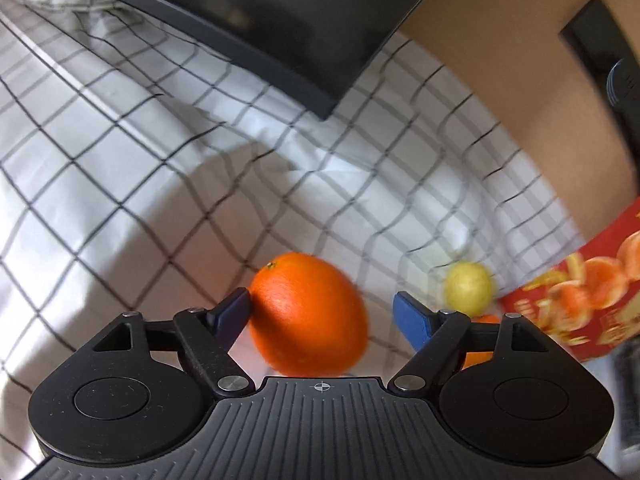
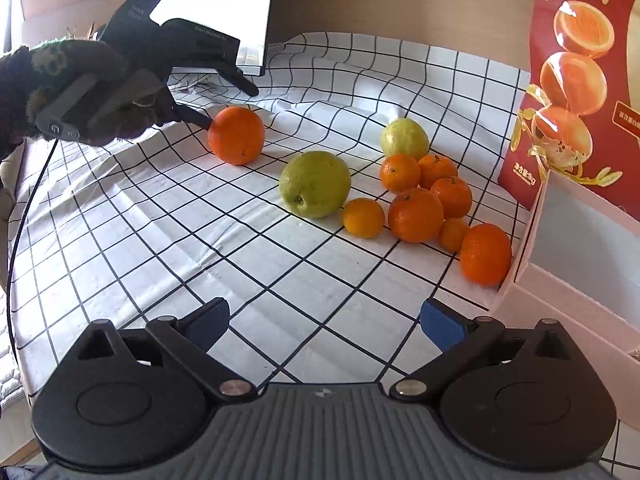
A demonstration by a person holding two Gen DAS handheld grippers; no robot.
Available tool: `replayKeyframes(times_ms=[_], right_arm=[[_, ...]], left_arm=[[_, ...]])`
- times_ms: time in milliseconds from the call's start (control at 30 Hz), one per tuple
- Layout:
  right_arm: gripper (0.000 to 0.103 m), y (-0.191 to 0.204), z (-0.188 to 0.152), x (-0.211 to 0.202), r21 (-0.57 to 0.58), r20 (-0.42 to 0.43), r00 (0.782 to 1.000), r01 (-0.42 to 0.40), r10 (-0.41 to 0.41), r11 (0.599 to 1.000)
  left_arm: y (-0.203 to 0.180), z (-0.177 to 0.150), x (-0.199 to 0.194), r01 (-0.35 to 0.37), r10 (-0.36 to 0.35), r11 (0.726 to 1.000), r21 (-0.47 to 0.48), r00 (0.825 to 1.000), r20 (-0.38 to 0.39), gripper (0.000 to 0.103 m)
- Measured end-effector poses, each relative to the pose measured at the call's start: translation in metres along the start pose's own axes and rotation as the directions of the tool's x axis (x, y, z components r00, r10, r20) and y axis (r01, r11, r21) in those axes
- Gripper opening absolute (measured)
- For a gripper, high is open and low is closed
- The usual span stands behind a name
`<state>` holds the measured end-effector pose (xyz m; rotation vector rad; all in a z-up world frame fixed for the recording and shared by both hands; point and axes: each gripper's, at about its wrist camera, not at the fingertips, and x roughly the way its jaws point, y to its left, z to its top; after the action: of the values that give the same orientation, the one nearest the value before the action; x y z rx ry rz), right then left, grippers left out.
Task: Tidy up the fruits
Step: 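Move the left tool to the large orange and close on it, then lift the large orange with the left tool and pass it into the right tool's fingers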
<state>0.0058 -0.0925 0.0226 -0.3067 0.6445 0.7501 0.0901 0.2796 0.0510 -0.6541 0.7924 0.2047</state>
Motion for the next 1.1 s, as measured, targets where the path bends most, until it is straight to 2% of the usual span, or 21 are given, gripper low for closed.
replayKeyframes(times_ms=[133, 333, 567, 767, 933, 1000, 1033, 1067, 1100], right_arm=[[0.102, 0.004, 0.001, 0.0, -0.007, 0.003, 1.0, 0.0, 0.0, 1.0], [0.102, 0.001, -0.001, 0.002, 0.0, -0.001, 1.0, 0.006, -0.006, 1.0], [0.102, -0.002, -0.004, 0.006, 0.013, -0.012, 1.0, -0.003, 0.004, 1.0], [0.102, -0.003, -0.005, 0.004, 0.013, 0.007, 1.0, 0.006, -0.007, 1.0], [0.102, -0.001, -0.005, 0.006, -0.01, 0.009, 1.0, -0.025, 0.025, 1.0], [0.102, -0.001, -0.004, 0.006, -0.008, 0.023, 0.999, -0.028, 0.029, 1.0], [0.1, -0.002, -0.003, 0.005, 0.001, 0.037, 0.999, -0.023, 0.023, 1.0], [0.091, -0.003, -0.001, 0.004, 0.014, 0.056, 0.998, -0.007, 0.006, 1.0], [0.085, -0.005, 0.001, 0.003, 0.018, 0.066, 0.998, 0.002, -0.003, 1.0]], left_arm=[[-0.003, -0.004, 0.015, -0.106, 0.106, 0.994, 0.039, 0.994, -0.002, 0.083], [0.008, -0.001, 0.026, -0.089, 0.09, 0.996, -0.018, 0.995, 0.041, 0.08], [-0.009, -0.009, 0.027, -0.145, 0.141, 0.984, 0.103, 0.989, 0.043, 0.077], [-0.015, -0.043, 0.006, -0.155, 0.126, 0.961, 0.231, 0.983, 0.136, 0.077], [-0.023, -0.086, -0.026, -0.174, 0.106, 0.941, 0.291, 0.966, 0.237, 0.076], [-0.027, -0.103, -0.041, -0.167, 0.076, 0.935, 0.314, 0.957, 0.282, 0.073], [-0.029, -0.111, -0.052, -0.151, 0.05, 0.935, 0.32, 0.951, 0.304, 0.066], [-0.029, -0.116, -0.06, -0.132, 0.024, 0.936, 0.325, 0.948, 0.317, 0.052], [-0.031, -0.122, -0.069, -0.115, -0.002, 0.935, 0.337, 0.945, 0.328, 0.042]])
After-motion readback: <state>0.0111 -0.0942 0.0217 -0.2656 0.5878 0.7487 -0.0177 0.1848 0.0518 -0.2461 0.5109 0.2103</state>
